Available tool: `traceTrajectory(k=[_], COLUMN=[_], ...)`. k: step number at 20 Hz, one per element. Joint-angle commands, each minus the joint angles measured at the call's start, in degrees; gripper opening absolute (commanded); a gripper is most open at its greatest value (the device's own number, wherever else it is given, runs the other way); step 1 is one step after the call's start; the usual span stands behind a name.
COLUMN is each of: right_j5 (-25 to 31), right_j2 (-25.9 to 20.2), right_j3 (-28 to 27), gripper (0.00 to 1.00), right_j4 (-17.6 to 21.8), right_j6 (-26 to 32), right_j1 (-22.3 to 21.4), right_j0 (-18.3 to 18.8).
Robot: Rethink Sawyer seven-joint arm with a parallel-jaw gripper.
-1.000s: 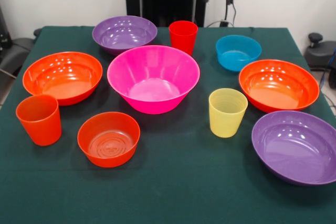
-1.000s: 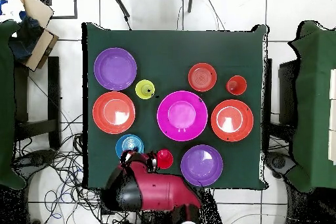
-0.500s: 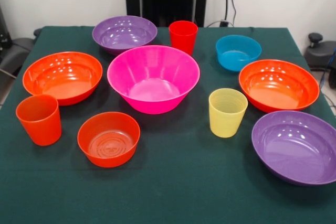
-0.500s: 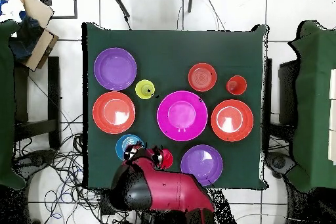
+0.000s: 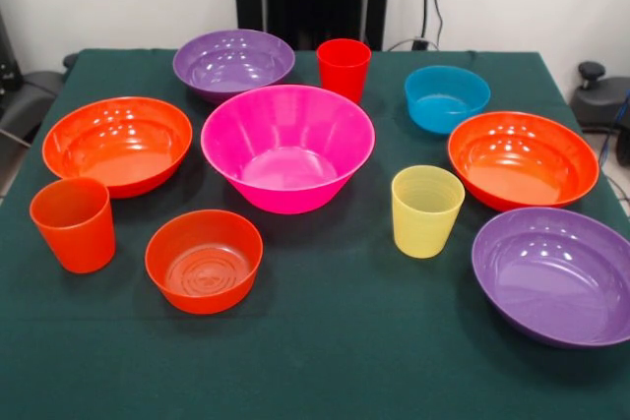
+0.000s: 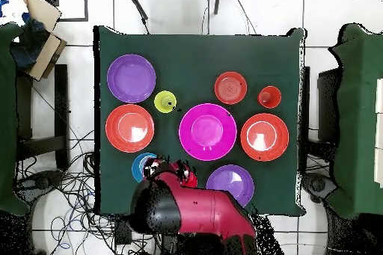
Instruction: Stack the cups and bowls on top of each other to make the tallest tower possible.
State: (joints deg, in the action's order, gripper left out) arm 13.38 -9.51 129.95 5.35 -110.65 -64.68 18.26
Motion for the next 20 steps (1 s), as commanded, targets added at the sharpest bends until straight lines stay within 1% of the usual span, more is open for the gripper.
traceTrajectory(k=[1, 4, 7, 10, 12, 15, 20], right_j5=[3.67, 0.88, 2.55, 4.25, 5.35, 6.84, 9.42], right_j2=[-5.1, -2.9, -0.46, -0.1, -0.98, -2.02, -1.15], right_j3=[-2.66, -6.98, -13.1, -18.46, -20.08, -20.53, -23.12], gripper=[1.0, 1.0, 1.0, 1.0, 1.0, 1.0, 1.0], right_j4=[1.62, 4.04, 4.42, 3.3, 2.14, 0.68, -0.1], right_j6=[0.35, -0.22, -0.82, -1.21, -1.35, -2.08, -2.98], right_j1=[3.67, 10.49, 15.09, 18.87, 19.65, 18.57, 18.41], right_j0=[3.26, 3.22, 1.28, 0.13, 0.0, -0.12, -1.3])
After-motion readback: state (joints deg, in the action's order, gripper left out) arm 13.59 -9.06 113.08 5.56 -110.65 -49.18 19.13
